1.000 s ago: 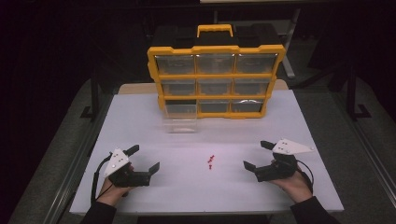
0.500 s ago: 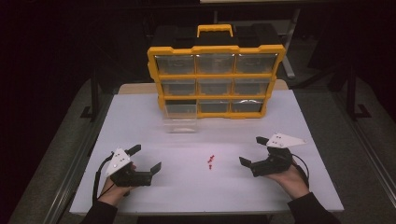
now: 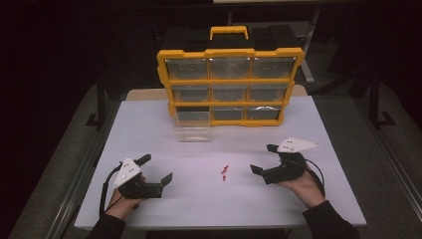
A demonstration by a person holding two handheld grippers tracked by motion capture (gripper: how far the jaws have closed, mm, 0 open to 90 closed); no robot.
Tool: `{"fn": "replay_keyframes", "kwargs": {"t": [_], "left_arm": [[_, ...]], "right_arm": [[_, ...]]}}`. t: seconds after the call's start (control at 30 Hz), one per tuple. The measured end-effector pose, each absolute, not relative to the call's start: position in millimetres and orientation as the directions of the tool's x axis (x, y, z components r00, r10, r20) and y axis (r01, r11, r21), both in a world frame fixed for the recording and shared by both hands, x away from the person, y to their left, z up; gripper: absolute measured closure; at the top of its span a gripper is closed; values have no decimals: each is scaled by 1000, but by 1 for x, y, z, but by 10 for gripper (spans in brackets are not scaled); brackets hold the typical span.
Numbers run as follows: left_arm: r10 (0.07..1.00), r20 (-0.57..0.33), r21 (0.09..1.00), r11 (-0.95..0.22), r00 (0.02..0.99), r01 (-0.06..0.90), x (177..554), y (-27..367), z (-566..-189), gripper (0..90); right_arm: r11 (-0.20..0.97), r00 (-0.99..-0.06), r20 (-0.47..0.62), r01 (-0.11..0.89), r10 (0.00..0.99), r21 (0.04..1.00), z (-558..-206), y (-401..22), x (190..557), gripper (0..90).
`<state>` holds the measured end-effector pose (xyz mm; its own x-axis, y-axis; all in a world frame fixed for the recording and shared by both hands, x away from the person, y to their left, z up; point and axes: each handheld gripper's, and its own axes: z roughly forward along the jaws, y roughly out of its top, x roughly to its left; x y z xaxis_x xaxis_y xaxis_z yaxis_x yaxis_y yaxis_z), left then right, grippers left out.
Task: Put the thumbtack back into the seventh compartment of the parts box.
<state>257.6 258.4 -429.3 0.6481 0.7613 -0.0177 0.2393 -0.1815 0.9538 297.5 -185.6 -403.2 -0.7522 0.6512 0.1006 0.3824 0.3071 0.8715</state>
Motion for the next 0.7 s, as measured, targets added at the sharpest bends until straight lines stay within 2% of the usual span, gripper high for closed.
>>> {"fn": "replay_keyframes", "kwargs": {"t": [0.27, 0.7], "left_arm": [[763, -11, 952, -189, 646, 239, 258, 257, -430, 0], [765, -17, 955, -178, 644, 237, 258, 257, -430, 0]], "right_arm": [[336, -762, 103, 397, 640, 854, -401, -180, 302, 127], [386, -777, 105, 420, 621, 821, -399, -163, 311, 159]]}}
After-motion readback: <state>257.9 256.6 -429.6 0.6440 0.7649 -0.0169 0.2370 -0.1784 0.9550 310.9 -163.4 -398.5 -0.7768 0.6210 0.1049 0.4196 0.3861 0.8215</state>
